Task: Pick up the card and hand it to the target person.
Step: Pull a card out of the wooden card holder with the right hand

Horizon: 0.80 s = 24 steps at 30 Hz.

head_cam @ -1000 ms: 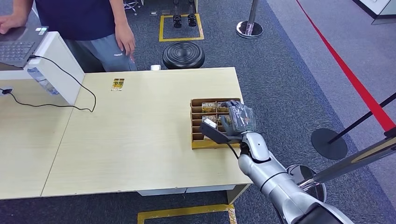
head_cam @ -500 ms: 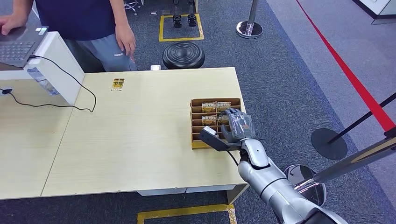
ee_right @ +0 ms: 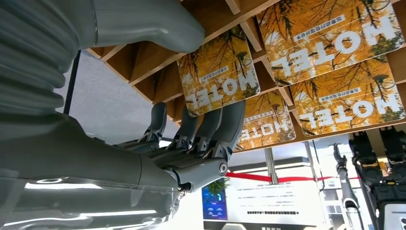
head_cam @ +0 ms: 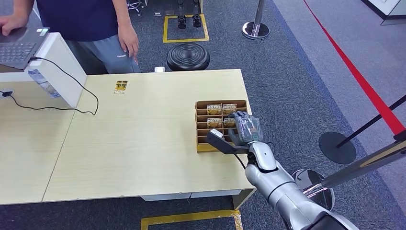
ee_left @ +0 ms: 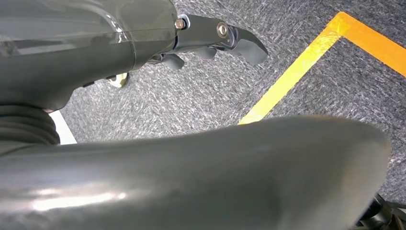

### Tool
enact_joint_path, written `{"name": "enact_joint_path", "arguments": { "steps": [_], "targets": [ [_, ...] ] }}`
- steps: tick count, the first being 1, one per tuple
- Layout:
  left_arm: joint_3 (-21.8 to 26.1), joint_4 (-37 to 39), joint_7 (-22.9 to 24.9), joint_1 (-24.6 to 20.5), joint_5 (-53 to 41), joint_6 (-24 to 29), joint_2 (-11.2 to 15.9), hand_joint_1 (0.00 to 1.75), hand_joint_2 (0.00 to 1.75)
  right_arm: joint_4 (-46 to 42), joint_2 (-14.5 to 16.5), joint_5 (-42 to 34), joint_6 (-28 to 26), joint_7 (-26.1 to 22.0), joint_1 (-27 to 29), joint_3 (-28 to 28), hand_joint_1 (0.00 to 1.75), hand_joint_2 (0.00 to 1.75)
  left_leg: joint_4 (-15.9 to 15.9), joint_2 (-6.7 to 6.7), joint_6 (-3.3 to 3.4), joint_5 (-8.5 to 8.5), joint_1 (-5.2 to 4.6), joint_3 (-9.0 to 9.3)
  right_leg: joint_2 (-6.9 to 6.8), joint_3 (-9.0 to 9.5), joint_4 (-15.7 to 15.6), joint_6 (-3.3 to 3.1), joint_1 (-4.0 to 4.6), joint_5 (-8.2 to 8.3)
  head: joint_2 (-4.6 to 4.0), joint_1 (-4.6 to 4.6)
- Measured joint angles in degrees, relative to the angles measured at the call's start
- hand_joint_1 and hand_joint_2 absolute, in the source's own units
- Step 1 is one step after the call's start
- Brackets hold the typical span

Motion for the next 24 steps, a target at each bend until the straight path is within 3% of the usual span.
{"name": "enact_joint_path", "arguments": {
  "steps": [24],
  "targets": [
    [0.0,0.0,0.0,0.0,-0.5,0.0,0.0,0.0,0.0,0.4,-0.1,0.0,-0.8,-0.4,0.0,0.0,1.43,1.75,0.0,0.0,0.0,0.0,0.0,0.0,0.0,0.0,0.0,0.0,0.0,0.0,0.0,0.0]
  ]
}}
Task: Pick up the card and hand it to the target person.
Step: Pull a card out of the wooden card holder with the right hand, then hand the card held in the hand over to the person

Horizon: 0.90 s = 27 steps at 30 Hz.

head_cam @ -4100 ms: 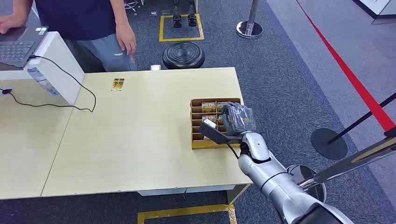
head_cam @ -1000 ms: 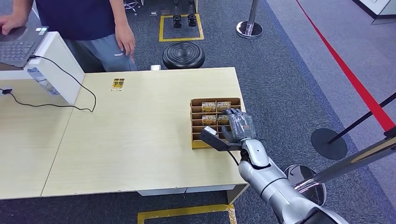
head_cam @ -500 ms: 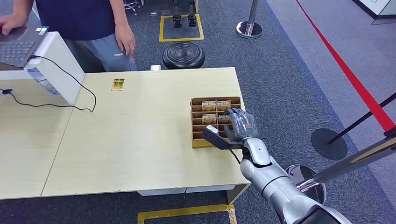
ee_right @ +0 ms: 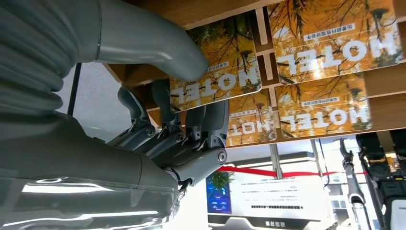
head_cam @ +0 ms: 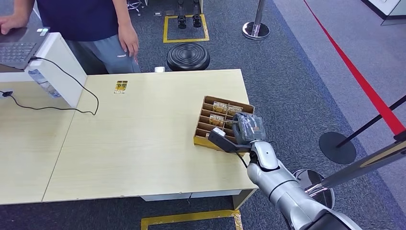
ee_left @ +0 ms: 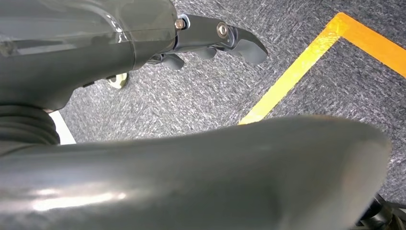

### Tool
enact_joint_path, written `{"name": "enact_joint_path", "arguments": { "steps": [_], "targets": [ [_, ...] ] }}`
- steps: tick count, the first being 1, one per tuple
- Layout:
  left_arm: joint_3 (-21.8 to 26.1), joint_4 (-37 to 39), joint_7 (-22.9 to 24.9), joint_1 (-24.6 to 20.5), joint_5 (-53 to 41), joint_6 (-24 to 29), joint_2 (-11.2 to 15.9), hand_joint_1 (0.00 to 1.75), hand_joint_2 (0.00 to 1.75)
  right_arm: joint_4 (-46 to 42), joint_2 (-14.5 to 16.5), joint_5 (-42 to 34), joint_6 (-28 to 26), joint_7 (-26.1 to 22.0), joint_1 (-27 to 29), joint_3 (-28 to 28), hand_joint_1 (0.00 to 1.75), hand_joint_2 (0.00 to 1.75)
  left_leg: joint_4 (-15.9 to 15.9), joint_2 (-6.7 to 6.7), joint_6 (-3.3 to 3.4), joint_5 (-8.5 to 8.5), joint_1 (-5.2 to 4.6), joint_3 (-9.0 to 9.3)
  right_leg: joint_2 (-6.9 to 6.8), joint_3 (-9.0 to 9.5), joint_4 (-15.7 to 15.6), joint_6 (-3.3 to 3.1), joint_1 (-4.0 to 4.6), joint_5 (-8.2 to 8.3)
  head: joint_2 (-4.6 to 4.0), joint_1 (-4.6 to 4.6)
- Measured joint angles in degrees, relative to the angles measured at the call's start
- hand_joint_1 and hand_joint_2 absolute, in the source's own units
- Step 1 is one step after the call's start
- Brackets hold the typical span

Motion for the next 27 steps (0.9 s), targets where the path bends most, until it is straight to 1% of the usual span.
{"name": "enact_joint_path", "arguments": {
  "steps": [1,5,8,12,20,23,27],
  "targets": [
    [0.0,0.0,0.0,0.0,-0.1,0.0,0.0,0.0,0.0,0.0,0.0,0.0,-0.2,-0.1,0.0,0.0,1.44,1.75,0.0,0.0,0.0,0.0,0.0,0.0,0.0,0.0,0.0,0.0,0.0,0.0,0.0,0.0],
    [0.0,0.0,-0.1,0.0,-0.3,0.0,0.0,0.0,1.75,0.2,0.0,-0.2,-0.9,-0.4,0.0,0.0,1.58,1.75,0.0,0.0,0.0,0.0,0.0,0.0,0.0,0.0,0.0,0.0,0.0,0.0,0.0,0.0],
    [0.0,0.0,-0.4,0.0,-0.5,-0.7,0.0,0.0,1.75,0.3,0.0,-0.3,-1.3,-0.8,0.0,0.0,1.62,1.75,0.0,0.0,0.0,0.0,0.0,0.0,0.0,0.0,0.0,0.0,0.0,0.0,0.0,-0.01],
    [0.0,0.0,-0.6,0.0,-0.5,-1.7,0.0,0.0,1.75,0.5,0.0,-0.7,-1.5,-1.4,0.0,-0.2,1.62,1.75,0.0,0.0,0.0,0.0,0.0,-0.01,0.0,0.0,0.0,0.0,0.0,0.0,0.0,0.0],
    [0.2,0.0,-1.6,0.0,-0.4,-0.4,0.0,0.0,1.75,0.2,0.1,-5.3,-1.8,-4.7,-0.1,-1.1,1.62,1.75,0.0,-0.01,0.0,0.0,0.0,-0.03,-0.01,0.01,0.0,0.0,0.0,0.0,0.0,0.0],
    [0.3,0.0,-1.6,0.1,-0.2,-0.1,0.0,0.0,1.75,-0.7,0.3,-9.0,-1.2,-6.3,-0.3,-2.0,1.62,1.75,0.0,-0.01,0.0,0.0,0.0,-0.03,0.0,0.01,0.0,0.0,0.0,0.0,0.0,0.0],
    [0.7,0.0,-1.7,0.5,0.5,0.1,0.0,0.0,1.75,-4.2,0.5,-18.6,2.6,-9.3,-0.8,-3.7,1.62,1.75,0.0,-0.01,0.0,0.0,0.0,-0.03,0.0,0.01,0.0,0.0,0.0,0.01,0.0,0.0]
  ]
}}
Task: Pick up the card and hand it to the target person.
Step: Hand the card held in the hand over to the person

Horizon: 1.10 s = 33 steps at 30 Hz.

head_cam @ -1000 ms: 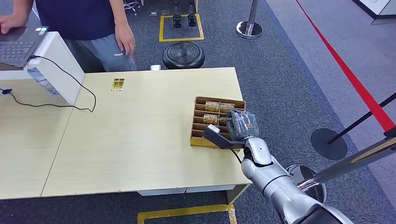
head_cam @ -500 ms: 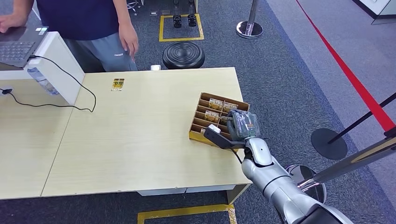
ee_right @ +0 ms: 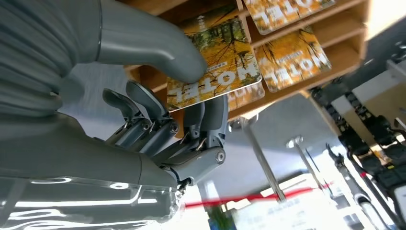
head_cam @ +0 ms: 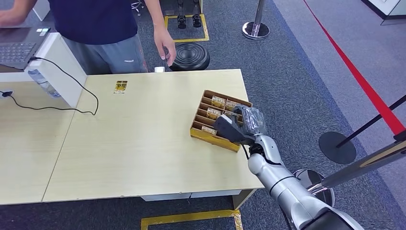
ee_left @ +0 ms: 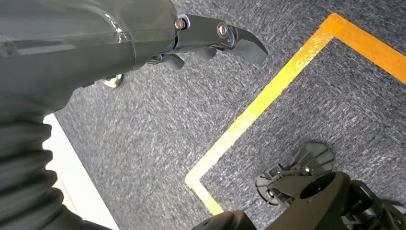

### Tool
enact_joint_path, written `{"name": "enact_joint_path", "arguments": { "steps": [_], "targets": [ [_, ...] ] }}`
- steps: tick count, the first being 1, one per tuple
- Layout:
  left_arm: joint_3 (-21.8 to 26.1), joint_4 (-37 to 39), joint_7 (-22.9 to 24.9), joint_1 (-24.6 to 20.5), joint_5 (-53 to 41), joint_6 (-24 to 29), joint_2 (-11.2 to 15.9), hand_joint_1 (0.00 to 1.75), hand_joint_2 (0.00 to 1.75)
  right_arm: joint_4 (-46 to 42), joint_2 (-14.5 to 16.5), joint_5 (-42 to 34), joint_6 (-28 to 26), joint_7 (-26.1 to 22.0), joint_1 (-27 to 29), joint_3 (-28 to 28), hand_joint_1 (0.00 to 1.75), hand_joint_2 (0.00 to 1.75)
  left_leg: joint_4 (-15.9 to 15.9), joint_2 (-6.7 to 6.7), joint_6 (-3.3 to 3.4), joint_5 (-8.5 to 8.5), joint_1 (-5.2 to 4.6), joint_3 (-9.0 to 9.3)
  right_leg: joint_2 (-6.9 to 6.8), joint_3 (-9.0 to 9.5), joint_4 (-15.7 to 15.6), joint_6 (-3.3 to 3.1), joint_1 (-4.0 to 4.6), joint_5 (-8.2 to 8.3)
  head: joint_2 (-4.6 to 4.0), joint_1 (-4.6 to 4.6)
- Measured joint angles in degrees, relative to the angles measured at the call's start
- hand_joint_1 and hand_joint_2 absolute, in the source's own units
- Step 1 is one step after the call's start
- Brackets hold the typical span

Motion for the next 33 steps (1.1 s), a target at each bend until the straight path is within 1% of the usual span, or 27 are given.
{"name": "enact_joint_path", "arguments": {
  "steps": [2,5,11,13,16,17,20,23,26,27,30,33],
  "targets": [
    [0.2,0.0,-0.2,0.3,0.4,0.0,0.0,0.0,1.75,-3.0,0.0,-4.5,2.4,-0.4,-0.2,-0.9,1.62,1.75,0.0,0.0,0.0,0.0,0.0,0.01,0.0,0.0,0.0,0.0,0.0,0.0,0.0,0.0],
    [0.6,0.0,-0.7,0.7,0.9,0.1,0.2,0.0,1.75,-8.5,-0.3,-10.5,5.4,0.6,-0.3,-1.9,1.62,1.75,0.0,0.0,0.0,0.0,0.0,0.03,0.0,-0.01,0.0,0.0,0.0,0.0,0.0,-0.01],
    [1.5,0.1,-1.1,1.6,1.4,0.3,0.3,0.0,1.75,-21.0,-2.3,-23.5,11.7,2.2,0.8,-4.2,1.62,1.75,0.0,0.01,0.0,0.0,-0.01,0.04,0.01,-0.01,0.0,0.0,0.0,0.0,0.0,0.0],
    [1.6,0.1,-1.1,1.8,1.4,0.3,0.5,0.0,1.75,-24.8,-3.0,-26.8,13.5,2.7,1.5,-4.9,1.62,1.75,0.0,0.02,0.0,0.0,-0.02,0.04,0.02,-0.02,0.0,0.0,0.0,0.0,0.0,0.01],
    [1.8,0.1,-1.1,2.0,1.4,0.0,0.7,0.0,1.75,-30.0,-3.7,-29.2,15.2,3.0,2.2,-5.6,1.62,1.75,0.0,0.02,0.0,-0.01,-0.01,0.04,0.02,-0.02,0.0,0.0,0.0,0.0,0.0,0.0],
    [1.8,0.1,-1.1,2.0,1.4,-0.2,0.7,0.0,1.75,-31.4,-3.8,-29.5,15.5,3.1,2.4,-5.7,1.65,1.75,0.0,0.03,0.0,0.0,-0.01,0.04,0.02,-0.02,0.0,0.0,0.0,0.0,0.0,0.0],
    [1.8,0.1,-1.0,1.9,1.2,-0.9,0.7,0.0,1.75,-34.7,-3.9,-29.2,15.7,2.9,2.6,-5.6,1.75,1.75,0.0,0.04,0.0,0.0,-0.01,0.05,0.02,-0.01,0.0,0.0,0.0,0.0,0.0,-0.01],
    [1.8,0.1,-0.7,1.7,0.8,-1.3,0.7,0.0,1.75,-36.7,-3.7,-28.3,15.1,2.5,2.6,-5.4,1.75,1.75,0.0,0.03,0.0,0.0,-0.01,0.05,0.02,0.0,0.0,0.0,0.0,0.0,0.0,0.01],
    [1.8,0.1,-0.7,1.5,0.9,-0.9,0.7,0.0,0.44,-37.4,-3.4,-28.0,14.5,1.9,2.6,-5.2,1.75,1.75,0.0,0.03,0.0,0.0,-0.01,0.05,0.02,0.01,0.0,0.0,0.0,0.0,0.0,0.01],
    [1.8,0.1,-0.8,1.4,1.0,-0.7,0.7,0.0,0.0,-37.6,-3.3,-28.0,14.2,1.8,2.7,-5.1,1.31,1.75,0.0,0.03,0.0,0.0,-0.01,0.05,0.02,0.01,0.0,0.0,0.0,0.0,0.0,0.01],
    [1.9,0.1,-0.8,1.4,1.3,-0.5,0.7,0.0,0.0,-38.1,-3.1,-27.9,13.8,1.7,2.7,-4.7,0.0,1.75,0.0,0.03,0.0,0.0,-0.01,0.04,0.01,0.0,0.0,0.0,0.0,0.0,0.0,0.01],
    [1.9,0.1,-0.7,1.5,1.3,-0.6,0.7,0.0,0.0,-38.2,-3.0,-27.8,13.6,2.2,2.8,-4.5,0.0,1.75,0.0,0.02,0.0,0.0,-0.01,0.03,0.01,0.0,0.0,0.0,0.0,0.0,0.0,0.0]
  ]
}}
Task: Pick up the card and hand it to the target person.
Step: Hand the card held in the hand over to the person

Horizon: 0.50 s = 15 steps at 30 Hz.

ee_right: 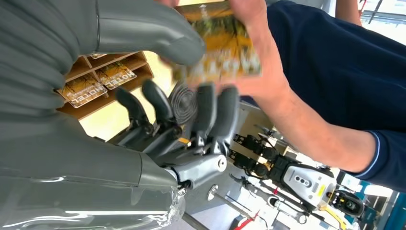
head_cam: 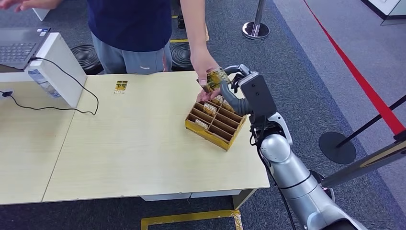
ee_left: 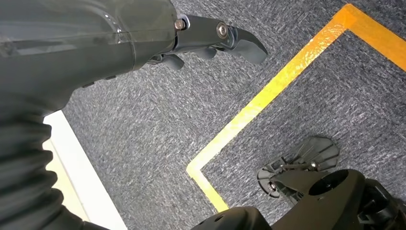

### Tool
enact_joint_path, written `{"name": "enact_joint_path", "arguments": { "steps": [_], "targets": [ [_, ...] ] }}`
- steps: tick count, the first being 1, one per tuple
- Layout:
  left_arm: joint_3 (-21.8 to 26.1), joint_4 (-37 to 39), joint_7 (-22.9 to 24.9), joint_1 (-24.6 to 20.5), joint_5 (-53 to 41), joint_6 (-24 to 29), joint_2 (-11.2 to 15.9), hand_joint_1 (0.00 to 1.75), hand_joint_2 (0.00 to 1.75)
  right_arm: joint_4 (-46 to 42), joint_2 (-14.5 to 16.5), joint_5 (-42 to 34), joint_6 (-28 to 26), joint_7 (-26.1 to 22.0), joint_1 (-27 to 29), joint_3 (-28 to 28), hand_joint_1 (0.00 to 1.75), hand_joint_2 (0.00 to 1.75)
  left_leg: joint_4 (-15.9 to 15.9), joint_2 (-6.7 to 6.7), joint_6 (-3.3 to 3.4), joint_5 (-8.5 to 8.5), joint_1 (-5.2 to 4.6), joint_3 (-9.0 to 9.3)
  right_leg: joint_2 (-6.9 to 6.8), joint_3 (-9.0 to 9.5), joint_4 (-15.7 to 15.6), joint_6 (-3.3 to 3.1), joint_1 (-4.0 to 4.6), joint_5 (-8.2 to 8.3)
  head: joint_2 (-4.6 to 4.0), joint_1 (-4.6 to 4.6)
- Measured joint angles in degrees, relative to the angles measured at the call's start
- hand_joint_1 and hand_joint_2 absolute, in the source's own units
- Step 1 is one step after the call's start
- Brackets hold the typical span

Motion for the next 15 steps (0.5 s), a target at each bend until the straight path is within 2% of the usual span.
{"name": "enact_joint_path", "arguments": {
  "steps": [2,6,11,15],
  "targets": [
    [0.0,0.0,0.0,0.1,0.0,0.0,0.0,0.0,0.0,-0.1,0.0,0.0,-0.2,0.5,0.0,0.2,0.0,1.75,0.0,0.0,0.0,0.0,0.0,0.0,0.0,0.0,0.0,0.0,0.0,0.0,0.0,0.0],
    [0.4,0.0,0.0,0.5,0.1,0.0,0.1,0.0,0.0,-0.4,-0.1,0.0,-0.7,1.0,0.2,0.6,0.0,0.0,0.0,0.0,0.0,0.0,0.0,0.01,0.0,-0.01,0.0,0.0,0.0,0.0,0.0,0.0],
    [0.7,0.0,-0.5,0.7,0.7,0.4,0.2,0.0,0.0,-0.8,-0.7,-0.4,-1.2,1.9,0.9,0.5,0.0,0.0,0.0,0.0,0.0,0.0,0.0,0.02,0.0,-0.01,0.0,0.0,0.0,0.0,0.0,0.0],
    [1.0,0.0,-1.2,1.0,1.2,0.9,0.2,0.0,0.0,-1.9,-2.5,-3.1,0.0,3.3,2.9,-0.1,0.0,0.0,0.0,0.0,0.01,-0.01,-0.01,0.03,0.0,-0.01,0.0,0.0,0.0,0.0,0.0,0.0]
  ]
}}
